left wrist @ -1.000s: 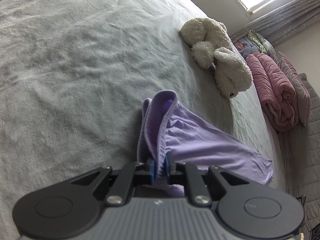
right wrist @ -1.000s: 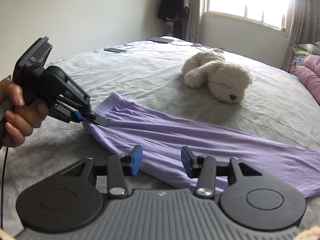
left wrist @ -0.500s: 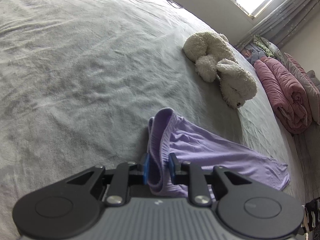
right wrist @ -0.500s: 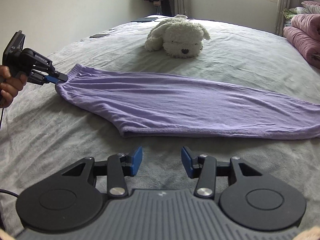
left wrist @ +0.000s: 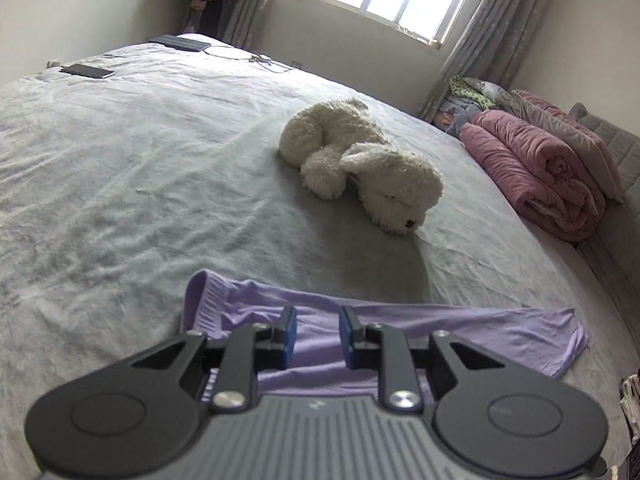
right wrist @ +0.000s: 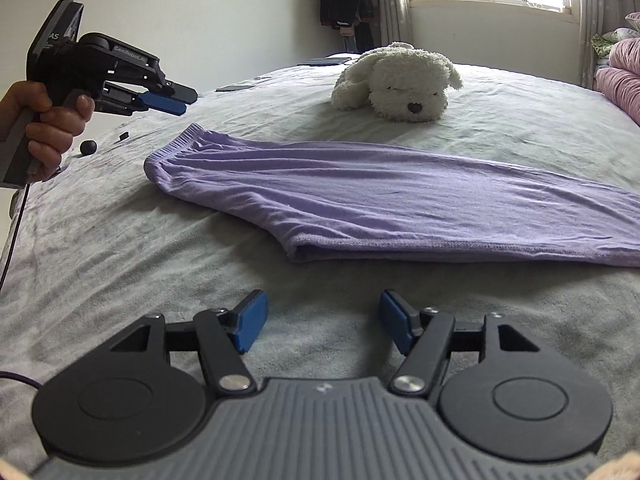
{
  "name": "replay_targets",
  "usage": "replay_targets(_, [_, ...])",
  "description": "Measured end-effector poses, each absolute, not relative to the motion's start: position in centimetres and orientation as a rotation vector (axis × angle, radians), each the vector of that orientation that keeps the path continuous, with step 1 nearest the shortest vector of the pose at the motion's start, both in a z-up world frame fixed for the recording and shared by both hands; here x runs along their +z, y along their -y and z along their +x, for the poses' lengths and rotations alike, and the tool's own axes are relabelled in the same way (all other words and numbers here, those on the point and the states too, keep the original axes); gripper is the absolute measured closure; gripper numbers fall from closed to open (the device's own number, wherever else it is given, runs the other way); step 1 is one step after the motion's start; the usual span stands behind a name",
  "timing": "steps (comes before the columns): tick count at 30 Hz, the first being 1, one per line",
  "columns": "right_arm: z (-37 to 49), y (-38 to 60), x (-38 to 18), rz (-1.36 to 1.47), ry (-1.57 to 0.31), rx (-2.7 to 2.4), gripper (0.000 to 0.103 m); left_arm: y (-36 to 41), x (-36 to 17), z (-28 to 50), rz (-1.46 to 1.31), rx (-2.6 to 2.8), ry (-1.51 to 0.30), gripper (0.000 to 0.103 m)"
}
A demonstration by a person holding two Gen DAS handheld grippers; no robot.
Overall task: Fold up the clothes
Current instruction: 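Move the open right gripper along the lavender garment toward its hem end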
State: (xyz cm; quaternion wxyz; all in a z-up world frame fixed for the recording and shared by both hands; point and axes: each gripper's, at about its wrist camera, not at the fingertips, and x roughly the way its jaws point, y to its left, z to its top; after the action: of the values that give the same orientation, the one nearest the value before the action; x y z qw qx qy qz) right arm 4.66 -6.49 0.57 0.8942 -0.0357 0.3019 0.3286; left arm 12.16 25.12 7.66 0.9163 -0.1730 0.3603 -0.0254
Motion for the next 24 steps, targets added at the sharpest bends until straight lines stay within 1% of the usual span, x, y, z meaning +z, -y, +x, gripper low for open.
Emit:
replay_targets(3, [4.6,6.4,0.6,-0.082,-0.622,0.678,0.035,-24.1,5.5,14.3,-0.372,-0.020,-0.813,0.080])
replay_targets(7, [4.5,6.4,0.6,-0.084,-0.620,0.677,0.035,-23.6,3.6,16.0,-0.317,0.021,-0.826,0.080])
replay_targets(12, [4.7,6.6,0.6,-0.067,-0.625,0.687,0.032,-23.7,3.3,16.7,-0.289,0.061,-0.797,0.080])
replay_targets(17, [4.8,6.6,0.8,-0.061,-0.630,0.689,0.032,-22.5,3.2,16.9,-0.173,0.080,-0.770,0.080])
replay_targets(20, [4.9,6.6,1.3,-0.048,-0.633,0.682,0.032,-23.2,3.2,17.1,-0.193,0.084,-0.767,0.081])
replay_targets(24, [5.4,7.8,3.6,0.050,-0.581,0.679,0.033,-24.3,3.7,17.0,-0.256,0.084,-0.760,0.081])
